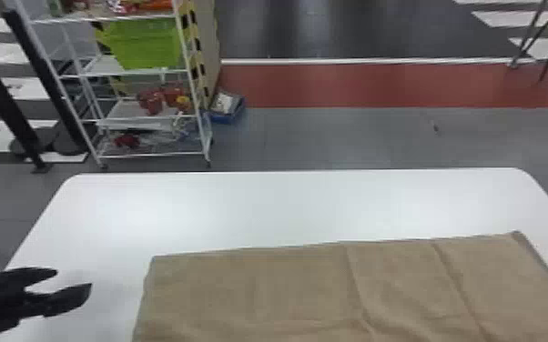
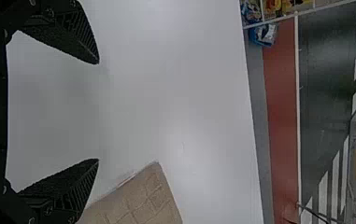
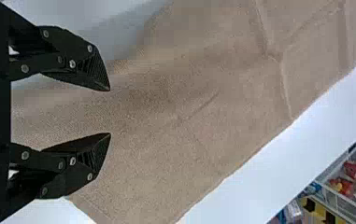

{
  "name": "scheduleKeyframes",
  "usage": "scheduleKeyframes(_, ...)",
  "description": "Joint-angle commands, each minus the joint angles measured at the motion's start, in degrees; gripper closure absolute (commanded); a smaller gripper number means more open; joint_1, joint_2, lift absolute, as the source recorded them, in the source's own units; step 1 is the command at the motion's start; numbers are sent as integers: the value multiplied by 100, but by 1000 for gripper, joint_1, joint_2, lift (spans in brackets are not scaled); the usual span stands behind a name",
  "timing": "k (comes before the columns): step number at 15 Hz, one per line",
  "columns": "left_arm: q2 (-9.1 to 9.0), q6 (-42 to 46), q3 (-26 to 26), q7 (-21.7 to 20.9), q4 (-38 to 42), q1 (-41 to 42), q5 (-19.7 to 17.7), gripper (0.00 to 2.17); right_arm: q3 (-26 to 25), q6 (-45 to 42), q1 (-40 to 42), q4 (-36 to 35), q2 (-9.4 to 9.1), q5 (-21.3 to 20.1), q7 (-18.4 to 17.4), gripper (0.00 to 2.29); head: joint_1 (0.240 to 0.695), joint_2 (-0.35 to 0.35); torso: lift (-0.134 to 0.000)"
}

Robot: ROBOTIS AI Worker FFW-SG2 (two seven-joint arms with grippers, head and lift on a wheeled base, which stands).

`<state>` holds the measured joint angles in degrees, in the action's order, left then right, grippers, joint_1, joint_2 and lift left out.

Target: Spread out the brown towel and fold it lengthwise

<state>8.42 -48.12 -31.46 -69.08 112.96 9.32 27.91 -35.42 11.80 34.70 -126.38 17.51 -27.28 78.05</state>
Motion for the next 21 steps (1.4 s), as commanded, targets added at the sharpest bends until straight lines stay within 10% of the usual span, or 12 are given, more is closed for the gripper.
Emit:
scheduleKeyframes(1, 20, 17, -1, -9, -37, 0, 12, 151, 97, 152, -95, 17, -37, 30, 28, 90, 695, 43, -122)
scheduleKeyframes(21, 63, 510, -133, -79, -266, 44, -75, 151, 1073, 29, -377, 588, -46, -1104, 28, 147, 695, 117, -122)
